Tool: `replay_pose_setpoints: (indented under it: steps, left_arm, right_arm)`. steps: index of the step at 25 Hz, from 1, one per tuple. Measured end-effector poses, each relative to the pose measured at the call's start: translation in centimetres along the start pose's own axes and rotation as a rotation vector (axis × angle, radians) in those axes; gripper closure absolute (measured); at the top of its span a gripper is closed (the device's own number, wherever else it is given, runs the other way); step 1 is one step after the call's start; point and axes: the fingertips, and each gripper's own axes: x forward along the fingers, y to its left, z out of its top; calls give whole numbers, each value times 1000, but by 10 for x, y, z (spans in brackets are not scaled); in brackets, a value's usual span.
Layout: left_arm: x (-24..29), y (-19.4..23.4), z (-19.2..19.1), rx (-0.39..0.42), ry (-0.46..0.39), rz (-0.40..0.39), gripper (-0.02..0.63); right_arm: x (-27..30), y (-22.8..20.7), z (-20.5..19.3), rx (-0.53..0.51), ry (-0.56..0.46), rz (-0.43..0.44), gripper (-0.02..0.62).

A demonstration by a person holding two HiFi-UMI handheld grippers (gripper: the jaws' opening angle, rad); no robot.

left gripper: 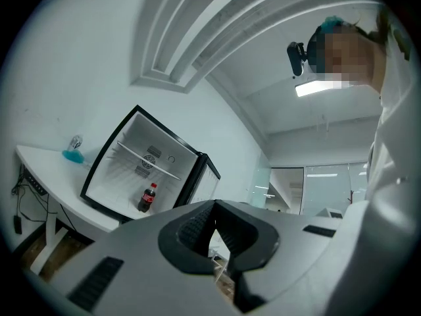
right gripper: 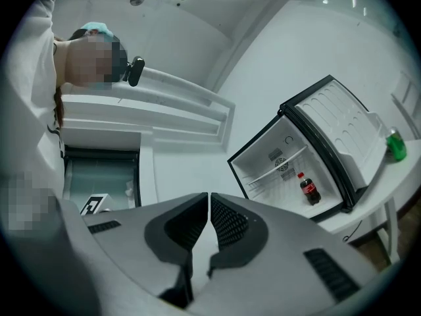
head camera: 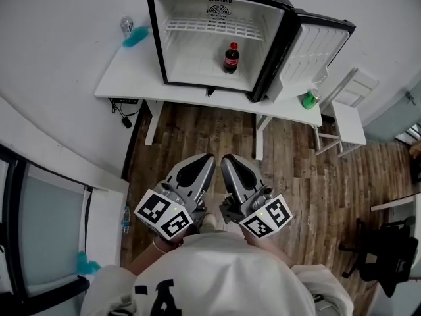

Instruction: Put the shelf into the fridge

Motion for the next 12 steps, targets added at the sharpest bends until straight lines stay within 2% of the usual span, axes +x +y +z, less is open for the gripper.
replay_pose_setpoints:
  steps: [12]
  left_arm:
    - [-111, -57, 0, -12, -8, -13, 600]
  right_arm:
    - [-61, 110, -25, 15, -1, -15, 560]
